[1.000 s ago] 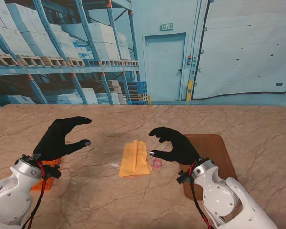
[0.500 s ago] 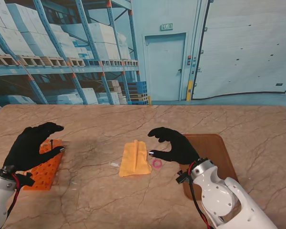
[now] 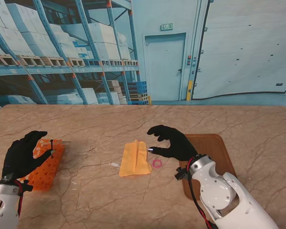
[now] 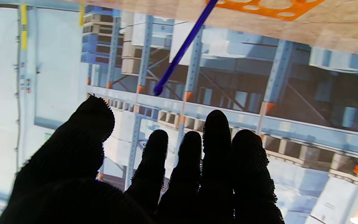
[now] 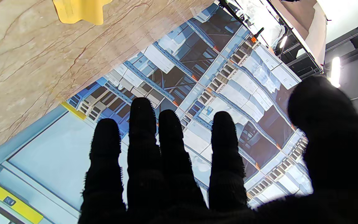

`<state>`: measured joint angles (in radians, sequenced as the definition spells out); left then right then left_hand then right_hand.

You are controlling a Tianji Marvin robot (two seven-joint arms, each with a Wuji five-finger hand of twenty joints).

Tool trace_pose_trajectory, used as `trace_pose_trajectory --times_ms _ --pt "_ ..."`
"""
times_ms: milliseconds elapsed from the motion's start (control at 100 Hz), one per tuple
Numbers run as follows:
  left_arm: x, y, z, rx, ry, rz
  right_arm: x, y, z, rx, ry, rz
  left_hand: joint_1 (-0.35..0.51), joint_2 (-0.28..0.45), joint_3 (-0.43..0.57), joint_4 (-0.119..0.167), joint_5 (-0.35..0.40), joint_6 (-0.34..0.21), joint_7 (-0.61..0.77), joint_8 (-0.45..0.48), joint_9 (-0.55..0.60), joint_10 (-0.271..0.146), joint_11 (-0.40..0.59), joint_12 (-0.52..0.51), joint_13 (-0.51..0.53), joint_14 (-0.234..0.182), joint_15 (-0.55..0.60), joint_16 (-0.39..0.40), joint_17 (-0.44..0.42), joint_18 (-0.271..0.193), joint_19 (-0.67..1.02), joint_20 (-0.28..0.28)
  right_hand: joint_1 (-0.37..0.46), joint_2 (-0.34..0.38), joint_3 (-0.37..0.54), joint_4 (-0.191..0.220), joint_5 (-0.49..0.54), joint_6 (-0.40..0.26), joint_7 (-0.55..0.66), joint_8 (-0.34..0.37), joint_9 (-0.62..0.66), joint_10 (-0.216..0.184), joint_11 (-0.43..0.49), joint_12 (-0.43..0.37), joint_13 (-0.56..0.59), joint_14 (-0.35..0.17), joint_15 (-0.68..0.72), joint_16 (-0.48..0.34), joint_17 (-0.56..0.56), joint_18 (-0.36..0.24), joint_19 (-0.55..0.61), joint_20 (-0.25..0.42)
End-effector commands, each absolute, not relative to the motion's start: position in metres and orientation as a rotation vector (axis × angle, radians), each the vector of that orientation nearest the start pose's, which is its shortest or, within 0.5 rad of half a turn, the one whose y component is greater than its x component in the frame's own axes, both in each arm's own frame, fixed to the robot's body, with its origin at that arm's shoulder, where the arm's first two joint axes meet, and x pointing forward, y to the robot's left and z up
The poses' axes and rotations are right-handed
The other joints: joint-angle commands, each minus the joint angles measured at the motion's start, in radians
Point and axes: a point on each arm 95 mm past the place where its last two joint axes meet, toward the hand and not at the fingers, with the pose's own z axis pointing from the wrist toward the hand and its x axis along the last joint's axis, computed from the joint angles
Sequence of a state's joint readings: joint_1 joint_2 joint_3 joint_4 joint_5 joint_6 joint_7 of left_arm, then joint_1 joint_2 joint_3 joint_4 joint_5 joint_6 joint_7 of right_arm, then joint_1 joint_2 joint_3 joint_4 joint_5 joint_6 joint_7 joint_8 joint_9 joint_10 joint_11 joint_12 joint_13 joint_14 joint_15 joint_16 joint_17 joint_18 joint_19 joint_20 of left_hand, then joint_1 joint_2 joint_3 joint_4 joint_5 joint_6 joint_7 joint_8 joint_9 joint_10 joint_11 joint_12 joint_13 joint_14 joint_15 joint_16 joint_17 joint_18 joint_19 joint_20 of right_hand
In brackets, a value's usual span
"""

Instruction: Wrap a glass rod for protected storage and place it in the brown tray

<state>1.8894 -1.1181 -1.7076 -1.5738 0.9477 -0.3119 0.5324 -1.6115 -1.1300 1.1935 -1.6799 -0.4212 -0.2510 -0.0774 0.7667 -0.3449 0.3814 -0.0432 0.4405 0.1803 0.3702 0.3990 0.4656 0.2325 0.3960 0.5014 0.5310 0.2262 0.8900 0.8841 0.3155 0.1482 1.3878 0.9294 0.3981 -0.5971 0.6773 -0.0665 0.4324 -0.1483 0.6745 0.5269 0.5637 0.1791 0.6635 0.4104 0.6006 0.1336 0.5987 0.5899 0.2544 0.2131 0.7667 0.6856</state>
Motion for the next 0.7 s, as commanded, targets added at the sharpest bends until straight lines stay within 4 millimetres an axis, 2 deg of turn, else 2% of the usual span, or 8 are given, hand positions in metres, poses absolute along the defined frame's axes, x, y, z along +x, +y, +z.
trace_pose_trajectory --times_ms 0,130,260,390,530,690 --pt "0.321 0.165 -0.327 -1.118 0.945 -1.567 0.379 0.043 -0.297 -1.757 -1.365 -2.511 0.025 -0.032 0.035 -0.009 -0.038 0.016 -0.009 -0.018 0.002 0.005 0.072 0.072 0.027 -0.016 0.038 0.027 0.026 -0.057 0.059 -0.01 -0.031 0.018 0.014 0.028 0.008 -0.011 -0.009 0.009 0.023 -0.017 0.011 0.01 0.025 -0.011 0.021 0.015 0.002 0.005 0.01 0.021" --pt "0.326 0.166 -0.34 -1.127 0.904 -1.528 0.379 0.043 -0.297 -1.764 -1.359 -2.51 0.032 -0.043 0.083 -0.011 -0.036 -0.001 0.02 -0.018 0.021 -0.029 0.159 0.186 0.035 -0.018 0.047 0.023 0.036 -0.054 0.064 -0.024 -0.031 0.018 0.017 0.027 0.012 -0.012 -0.008 0.01 0.028 -0.016 0.017 0.012 0.029 -0.01 0.029 0.018 0.003 0.006 0.014 0.023" --pt "0.329 0.169 -0.35 -1.15 0.9 -1.502 0.379 0.042 -0.297 -1.761 -1.361 -2.517 0.039 -0.048 0.116 -0.014 -0.04 -0.027 0.053 -0.01 0.026 -0.05 0.189 0.231 0.01 -0.018 0.014 0.006 -0.002 -0.041 0.035 -0.036 -0.033 0.02 0.019 0.027 0.014 -0.011 -0.008 0.01 0.032 -0.016 0.023 0.015 0.03 -0.013 0.037 0.022 0.004 0.007 0.018 0.024" --pt "0.33 0.171 -0.359 -1.174 0.888 -1.488 0.379 0.041 -0.297 -1.76 -1.362 -2.518 0.055 -0.047 0.135 -0.013 -0.036 -0.045 0.074 -0.002 0.035 -0.064 0.198 0.244 0.003 -0.021 -0.001 -0.001 -0.019 -0.033 0.018 -0.043 -0.033 0.021 0.021 0.027 0.015 -0.011 -0.009 0.01 0.035 -0.015 0.027 0.018 0.029 -0.014 0.043 0.025 0.003 0.008 0.021 0.024" --pt "0.333 0.172 -0.367 -1.184 0.872 -1.475 0.379 0.042 -0.298 -1.764 -1.364 -2.509 0.058 -0.046 0.153 -0.015 -0.038 -0.05 0.094 0.001 0.037 -0.069 0.199 0.25 -0.014 -0.022 -0.043 -0.024 -0.076 -0.002 -0.04 -0.074 -0.035 0.023 0.024 0.027 0.016 -0.01 -0.009 0.01 0.037 -0.015 0.029 0.019 0.03 -0.013 0.046 0.027 0.002 0.009 0.023 0.023" --pt "0.338 0.173 -0.374 -1.186 0.865 -1.46 0.379 0.042 -0.298 -1.765 -1.367 -2.505 0.064 -0.042 0.166 -0.015 -0.03 -0.057 0.113 0.005 0.049 -0.07 0.204 0.248 -0.017 -0.023 -0.049 -0.028 -0.087 0.015 -0.065 -0.093 -0.036 0.024 0.026 0.027 0.017 -0.009 -0.01 0.01 0.038 -0.014 0.029 0.02 0.03 -0.013 0.046 0.028 0.002 0.01 0.024 0.023"
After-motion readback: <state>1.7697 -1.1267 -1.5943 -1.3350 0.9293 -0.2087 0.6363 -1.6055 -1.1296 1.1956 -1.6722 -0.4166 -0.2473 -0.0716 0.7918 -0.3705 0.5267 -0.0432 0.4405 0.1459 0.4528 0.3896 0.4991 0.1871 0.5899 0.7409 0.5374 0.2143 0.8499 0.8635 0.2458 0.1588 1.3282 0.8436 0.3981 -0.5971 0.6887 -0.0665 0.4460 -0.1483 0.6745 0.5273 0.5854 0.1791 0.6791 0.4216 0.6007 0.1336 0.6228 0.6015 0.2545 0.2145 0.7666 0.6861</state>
